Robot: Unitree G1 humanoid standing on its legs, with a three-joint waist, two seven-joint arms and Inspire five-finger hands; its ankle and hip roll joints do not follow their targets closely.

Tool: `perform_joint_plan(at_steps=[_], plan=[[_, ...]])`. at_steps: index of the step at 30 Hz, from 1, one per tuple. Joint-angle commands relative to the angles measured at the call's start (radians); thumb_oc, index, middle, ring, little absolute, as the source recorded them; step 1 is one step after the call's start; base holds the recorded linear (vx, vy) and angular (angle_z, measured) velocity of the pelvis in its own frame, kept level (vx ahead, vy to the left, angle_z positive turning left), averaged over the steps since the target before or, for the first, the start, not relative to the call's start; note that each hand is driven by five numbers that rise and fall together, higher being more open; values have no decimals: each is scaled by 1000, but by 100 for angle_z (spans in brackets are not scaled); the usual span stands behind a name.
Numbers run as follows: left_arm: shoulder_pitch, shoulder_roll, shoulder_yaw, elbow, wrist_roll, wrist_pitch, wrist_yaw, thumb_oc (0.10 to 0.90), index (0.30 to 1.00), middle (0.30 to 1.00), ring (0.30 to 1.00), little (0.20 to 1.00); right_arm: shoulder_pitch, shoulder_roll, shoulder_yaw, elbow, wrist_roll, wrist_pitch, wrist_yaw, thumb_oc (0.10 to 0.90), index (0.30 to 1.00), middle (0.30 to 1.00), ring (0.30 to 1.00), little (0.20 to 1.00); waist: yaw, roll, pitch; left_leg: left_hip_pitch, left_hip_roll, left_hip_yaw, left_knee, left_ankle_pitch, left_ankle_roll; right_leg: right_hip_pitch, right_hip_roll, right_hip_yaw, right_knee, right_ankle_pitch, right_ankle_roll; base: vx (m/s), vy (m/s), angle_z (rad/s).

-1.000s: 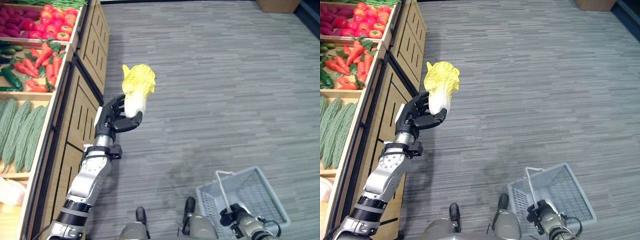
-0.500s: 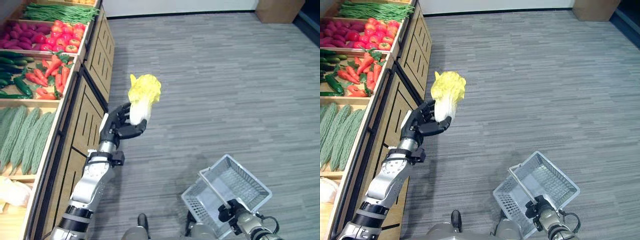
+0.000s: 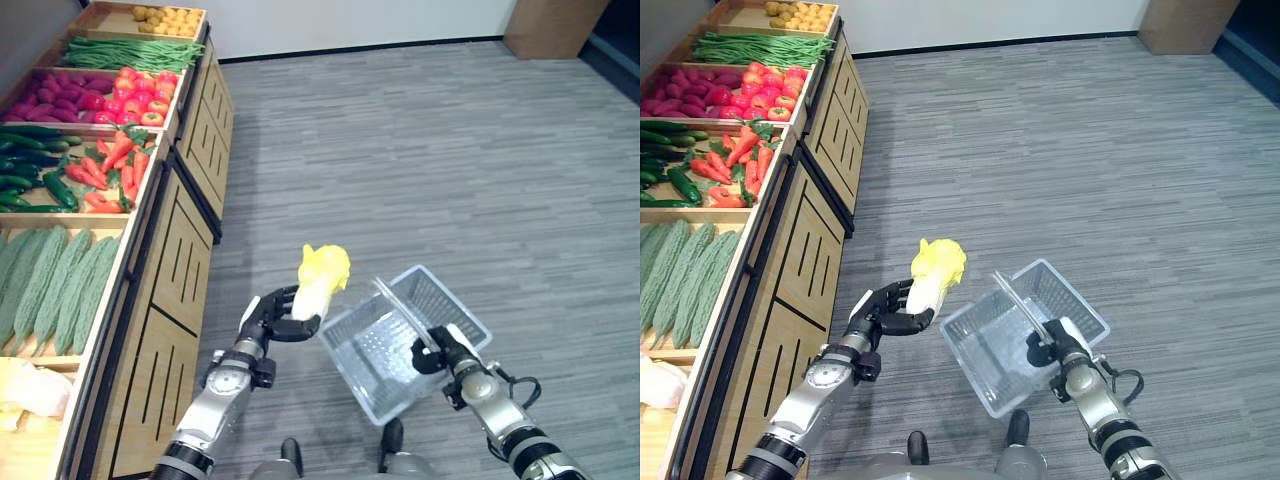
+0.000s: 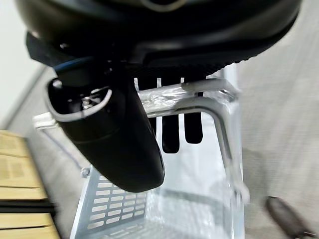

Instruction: Get the vegetables into the basket

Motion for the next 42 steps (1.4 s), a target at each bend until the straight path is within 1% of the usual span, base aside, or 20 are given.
perform_joint_plan(at_steps=[1, 2, 3, 5, 6, 7, 9, 11, 12, 15, 16, 18, 19, 25, 27, 32, 33, 34, 35, 42], plan=[[-86, -7, -6, 39, 56, -57, 51, 400, 300, 300, 300, 300, -86, 43, -32, -128, 144, -78, -55, 400, 300, 300, 300, 300, -6, -50, -47, -35, 1, -49, -11, 12, -41, 84, -27, 27, 7, -96, 61, 6, -42, -1], [-97, 0, -15, 55, 115, -53, 49, 400, 300, 300, 300, 300, -78, 49, -23, -149, 153, -79, -42, 400, 300, 300, 300, 300, -8, -49, -50, -33, 3, -48, -12, 12, -43, 85, -25, 29, 7, -98, 59, 11, -40, -2], [-103, -6, -19, 82, 116, -45, 69, 400, 300, 300, 300, 300, -73, 54, -12, -177, 152, -78, -36, 400, 300, 300, 300, 300, -11, -49, -53, -31, 4, -47, -12, 13, -44, 86, -22, 31, 6, -100, 57, 12, -38, -2], [-117, -17, -34, 118, 139, -41, 70, 400, 300, 300, 300, 300, -54, 59, -5, -231, 159, -77, -26, 400, 300, 300, 300, 300, -17, -47, -56, -29, 7, -42, -12, 14, -46, 87, -19, 33, 6, -101, 56, 4, -38, -2], [-132, -34, -47, 159, 132, -33, 86, 400, 300, 300, 300, 300, -42, 64, 8, -262, 167, -82, -23, 400, 300, 300, 300, 300, -26, -46, -58, -26, 10, -37, -12, 14, -48, 85, -16, 39, 5, -100, 55, 1, -31, -3], [-133, -35, -47, 161, 132, -34, 87, 400, 300, 300, 300, 300, -42, 64, 8, -263, 167, -81, -23, 400, 300, 300, 300, 300, -26, -46, -58, -26, 11, -36, -13, 14, -48, 84, -15, 39, 5, -100, 55, 1, -25, -4], [-177, -52, -60, 236, 159, -25, 114, 400, 300, 300, 300, 300, -27, 72, 39, -320, 193, -92, -6, 400, 300, 300, 300, 300, -45, -45, -60, -23, 17, -22, -15, 17, -52, 77, -11, 52, 4, -98, 54, -12, -23, -16], [-187, -58, -61, 253, 169, -23, 119, 400, 300, 300, 300, 300, -20, 67, 43, -336, 185, -87, 0, 400, 300, 300, 300, 300, -48, -44, -61, -22, 18, -18, -16, 17, -52, 75, -9, 57, 4, -98, 54, -2, -15, -21], [-202, -55, -70, 265, 209, -19, 120, 400, 300, 300, 300, 300, -10, 61, 51, -361, 179, -92, 10, 400, 300, 300, 300, 300, -58, -45, -62, -20, 21, -12, -17, 17, -54, 71, -7, 62, 3, -95, 54, 3, -9, -21], [-223, -71, -75, 322, 221, -9, 141, 400, 300, 300, 300, 300, 22, 51, 61, -405, 180, -91, 27, 400, 300, 300, 300, 300, -74, -42, -62, -18, 25, 4, -19, 19, -57, 62, -4, 75, 3, -91, 54, -11, -18, -19], [-234, -79, -76, 356, 225, -7, 145, 400, 300, 300, 300, 300, 39, 47, 70, -429, 187, -96, 41, 400, 300, 300, 300, 300, -86, -41, -61, -18, 28, 11, -19, 20, -59, 59, -1, 83, 3, -90, 54, -14, -21, -13], [-240, -84, -79, 376, 238, -5, 144, 400, 300, 300, 300, 300, 44, 41, 76, -440, 190, -97, 52, 400, 300, 300, 300, 300, -90, -40, -62, -17, 30, 16, -19, 19, -60, 56, 1, 86, 3, -89, 55, -13, -15, -15], [-251, -95, -90, 409, 249, -2, 149, 400, 300, 300, 300, 300, 50, 35, 96, -458, 198, -99, 71, 400, 300, 300, 300, 300, -99, -37, -60, -18, 32, 22, -19, 20, -62, 50, 2, 93, 2, -86, 55, -15, -8, -17], [-275, -125, -117, 497, 272, -2, 148, 400, 300, 300, 300, 300, 54, 21, 135, -508, 218, -114, 100, 400, 300, 300, 300, 300, -115, -29, -58, -21, 34, 30, -19, 24, -66, 41, 4, 104, 1, -84, 55, -18, -11, -16], [-288, -140, -130, 543, 273, -3, 154, 400, 300, 300, 300, 300, 40, 20, 165, -521, 225, -120, 107, 400, 300, 300, 300, 300, -122, -24, -56, -22, 37, 36, -19, 27, -68, 36, 6, 108, 1, -81, 54, -24, -11, -7], [-303, -153, -147, 577, 291, -3, 155, 400, 300, 300, 300, 300, 17, 20, 198, -536, 223, -128, 110, 400, 300, 300, 300, 300, -123, -23, -52, -28, 42, 44, -19, 34, -73, 28, 6, 102, 3, -76, 55, -23, -8, -3], [-306, -153, -151, 584, 304, -3, 153, 620, 607, 607, 607, 607, 13, 20, 204, -541, 220, -128, 110, 400, 300, 300, 300, 300, -123, -22, -54, -28, 42, 44, -19, 34, -73, 29, 7, 99, 3, -76, 54, 0, 0, 0], [-308, -155, -156, 594, 310, -1, 155, 792, 849, 849, 849, 849, 9, 19, 209, -543, 218, -129, 109, 400, 300, 300, 300, 300, -124, -22, -55, -26, 42, 45, -19, 32, -73, 31, 7, 97, 3, -76, 54, 0, 0, 0], [-311, -158, -162, 601, 315, -2, 151, 900, 1000, 1000, 1000, 1000, 5, 20, 215, -543, 222, -130, 111, 400, 300, 300, 300, 300, -125, -20, -55, -25, 42, 44, -19, 31, -73, 34, 8, 96, 2, -77, 54, 0, 0, 0], [-315, -160, -181, 593, 321, -7, 145, 900, 1000, 1000, 1000, 1000, -9, 13, 226, -549, 214, -131, 111, 400, 300, 300, 300, 300, -124, -16, -54, -18, 41, 38, -19, 27, -72, 46, 5, 95, 1, -84, 52, 1, -1, 0]])
